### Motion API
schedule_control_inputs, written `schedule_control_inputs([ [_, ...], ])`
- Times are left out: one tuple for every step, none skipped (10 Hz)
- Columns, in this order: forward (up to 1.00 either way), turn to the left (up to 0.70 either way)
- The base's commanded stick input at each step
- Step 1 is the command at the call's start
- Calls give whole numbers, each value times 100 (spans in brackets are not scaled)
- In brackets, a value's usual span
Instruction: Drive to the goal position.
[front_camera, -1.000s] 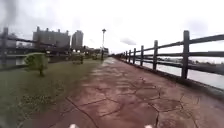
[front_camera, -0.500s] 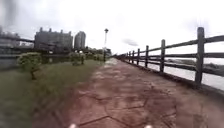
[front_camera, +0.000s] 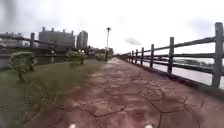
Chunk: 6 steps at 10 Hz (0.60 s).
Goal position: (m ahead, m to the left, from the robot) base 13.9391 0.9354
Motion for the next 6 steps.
schedule_control_inputs([
  [85,1],
  [85,1],
  [85,1],
  [85,1],
  [85,1],
  [85,1],
])
